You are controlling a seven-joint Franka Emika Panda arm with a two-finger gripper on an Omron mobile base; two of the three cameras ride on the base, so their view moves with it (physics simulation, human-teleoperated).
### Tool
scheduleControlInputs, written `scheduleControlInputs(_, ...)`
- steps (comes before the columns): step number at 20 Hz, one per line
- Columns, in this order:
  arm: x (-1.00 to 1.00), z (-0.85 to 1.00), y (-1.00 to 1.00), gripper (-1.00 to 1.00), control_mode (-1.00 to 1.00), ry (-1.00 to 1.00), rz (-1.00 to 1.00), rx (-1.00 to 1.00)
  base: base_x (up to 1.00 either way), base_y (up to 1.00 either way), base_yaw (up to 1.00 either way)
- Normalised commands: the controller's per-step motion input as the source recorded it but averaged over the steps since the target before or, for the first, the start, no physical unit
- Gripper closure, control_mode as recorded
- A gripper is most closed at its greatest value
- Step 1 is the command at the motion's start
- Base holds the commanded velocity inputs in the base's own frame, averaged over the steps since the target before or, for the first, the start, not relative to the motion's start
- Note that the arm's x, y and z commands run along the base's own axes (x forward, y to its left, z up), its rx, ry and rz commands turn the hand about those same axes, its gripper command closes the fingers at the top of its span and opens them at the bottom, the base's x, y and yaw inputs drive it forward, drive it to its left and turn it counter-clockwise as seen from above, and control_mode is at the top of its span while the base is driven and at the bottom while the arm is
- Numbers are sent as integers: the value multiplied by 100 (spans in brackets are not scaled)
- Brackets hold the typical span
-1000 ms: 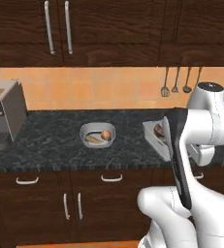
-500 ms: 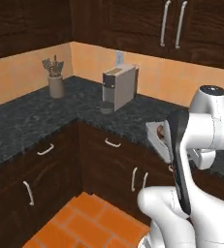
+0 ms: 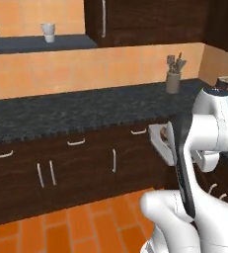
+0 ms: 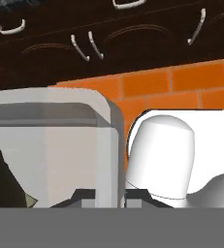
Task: Take the meat container that has the steak and place it on the second highest rack of the freezer. Then take the vegetable container that has the onion and sweet potato and place it on the highest rack of the freezer.
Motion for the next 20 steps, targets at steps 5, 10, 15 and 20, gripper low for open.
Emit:
scheduleControlInputs(5, 0, 0, 0, 100, 100, 0, 0, 0, -11, 7, 100)
scheduleControlInputs(10, 0, 0, 0, 100, 100, 0, 0, 0, -10, 6, 100)
scheduleControlInputs(15, 0, 0, 0, 100, 100, 0, 0, 0, -10, 6, 100)
scheduleControlInputs(20, 0, 0, 0, 100, 100, 0, 0, 0, -9, 7, 100)
